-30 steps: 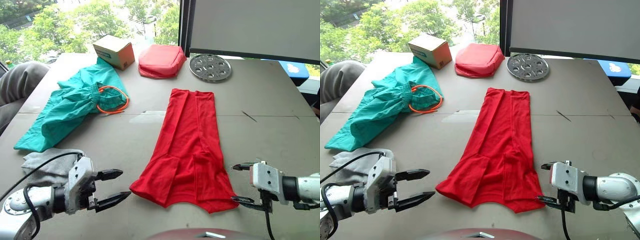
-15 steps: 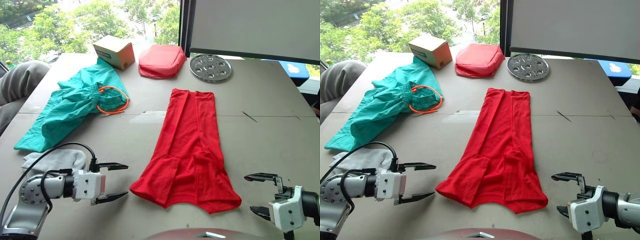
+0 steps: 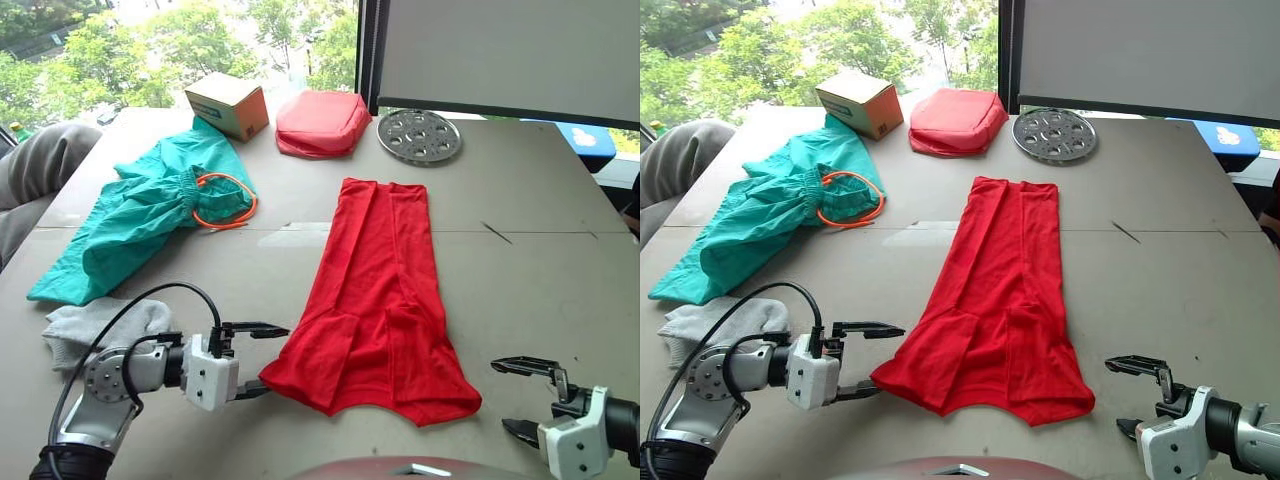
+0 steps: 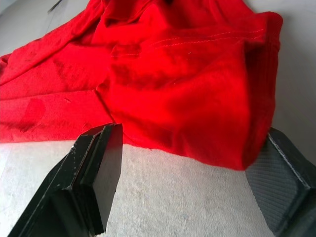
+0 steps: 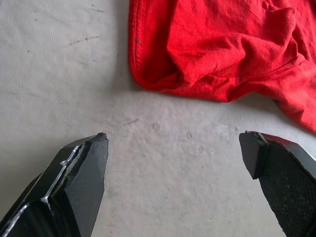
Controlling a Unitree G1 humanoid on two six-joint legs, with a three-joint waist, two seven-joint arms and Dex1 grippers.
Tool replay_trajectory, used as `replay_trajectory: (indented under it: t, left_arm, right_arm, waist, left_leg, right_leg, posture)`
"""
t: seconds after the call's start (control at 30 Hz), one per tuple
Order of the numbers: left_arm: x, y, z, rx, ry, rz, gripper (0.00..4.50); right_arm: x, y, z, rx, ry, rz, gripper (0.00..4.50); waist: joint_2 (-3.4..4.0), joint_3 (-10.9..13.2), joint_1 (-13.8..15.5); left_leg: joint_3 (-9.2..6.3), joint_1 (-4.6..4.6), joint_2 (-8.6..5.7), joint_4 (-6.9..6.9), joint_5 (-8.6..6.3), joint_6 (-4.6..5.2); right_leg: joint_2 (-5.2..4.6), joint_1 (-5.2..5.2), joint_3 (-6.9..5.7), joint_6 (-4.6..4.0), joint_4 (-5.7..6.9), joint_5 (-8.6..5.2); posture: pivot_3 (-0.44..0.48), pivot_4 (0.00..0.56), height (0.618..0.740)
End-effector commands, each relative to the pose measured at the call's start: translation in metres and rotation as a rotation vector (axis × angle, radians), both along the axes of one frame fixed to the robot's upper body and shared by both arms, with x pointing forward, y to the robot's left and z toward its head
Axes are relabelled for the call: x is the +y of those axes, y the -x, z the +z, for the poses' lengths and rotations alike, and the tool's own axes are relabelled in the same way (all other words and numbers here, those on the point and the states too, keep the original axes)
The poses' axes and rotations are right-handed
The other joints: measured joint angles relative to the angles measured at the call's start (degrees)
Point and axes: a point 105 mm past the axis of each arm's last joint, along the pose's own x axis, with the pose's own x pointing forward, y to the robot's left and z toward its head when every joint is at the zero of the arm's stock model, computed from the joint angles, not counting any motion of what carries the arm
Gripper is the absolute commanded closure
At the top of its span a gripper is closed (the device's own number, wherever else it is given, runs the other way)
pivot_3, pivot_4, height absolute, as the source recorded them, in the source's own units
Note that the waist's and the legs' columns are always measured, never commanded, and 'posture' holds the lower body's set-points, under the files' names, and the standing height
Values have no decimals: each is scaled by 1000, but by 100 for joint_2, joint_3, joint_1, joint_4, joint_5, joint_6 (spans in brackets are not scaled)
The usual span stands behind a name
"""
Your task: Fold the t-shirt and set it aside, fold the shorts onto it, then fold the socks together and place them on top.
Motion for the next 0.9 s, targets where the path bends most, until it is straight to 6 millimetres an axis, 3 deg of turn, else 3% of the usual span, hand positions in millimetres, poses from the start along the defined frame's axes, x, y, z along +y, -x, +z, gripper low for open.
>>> replay_trajectory:
  t: [0.03,0.1,0.13,0.17,0.23,0.27,0.37,0.73,0.9]
  left_arm:
    - [-1,0,2,-34,5,-13,670]
    - [-2,0,2,-32,15,-13,1186]
    - [-2,0,2,-30,19,-12,1797]
    - [-2,-1,3,-29,25,-9,1911]
    - [-1,-1,3,-24,32,3,2553]
    - [-1,-1,3,-19,34,7,3167]
    - [-1,-1,2,-6,47,24,4349]
    - [2,4,0,6,55,49,4433]
    - [6,7,-3,15,53,61,4433]
  right_arm:
    - [7,0,3,-28,-18,1,0]
    - [4,-2,1,-62,3,1,0]
    - [3,-2,0,-72,13,2,0]
    - [1,-1,0,-88,30,17,0]
    - [-1,1,-2,-104,54,45,0]
    - [-2,2,-3,-113,62,65,0]
    - [5,-2,-1,-159,54,109,0]
    - [32,-31,16,-294,44,193,0]
    - [35,-30,22,-302,47,223,0]
  waist:
    - [1,-1,-1]
    - [-2,-3,1]
    - [-2,-4,1]
    - [-1,-4,1]
    - [-4,-7,0]
    - [-6,-9,0]
    - [-7,-10,-4]
    - [-2,-5,-21]
    - [-3,-6,27]
  left_leg:
    - [1,1,2,0,0,0]
    - [4,3,3,1,0,0]
    - [4,3,3,2,0,0]
    - [4,3,3,3,0,0]
    - [6,3,3,3,0,0]
    - [6,4,3,3,0,0]
    - [6,6,3,3,0,0]
    - [54,71,53,6,-3,-4]
    - [49,68,52,5,-9,-9]
  right_leg:
    - [0,0,0,0,0,0]
    - [0,2,3,0,0,0]
    - [0,2,3,0,0,0]
    - [0,2,3,0,0,0]
    - [0,2,3,0,1,0]
    - [0,2,3,0,1,0]
    - [0,3,3,0,3,0]
    - [12,40,1,0,7,0]
    - [12,40,-3,-1,8,0]
  posture:
    - [0,150,739]
    - [0,150,739]
    - [0,150,739]
    - [0,150,739]
    - [0,150,739]
    - [0,150,739]
    - [0,150,739]
    - [0,150,739]
    - [0,150,739]
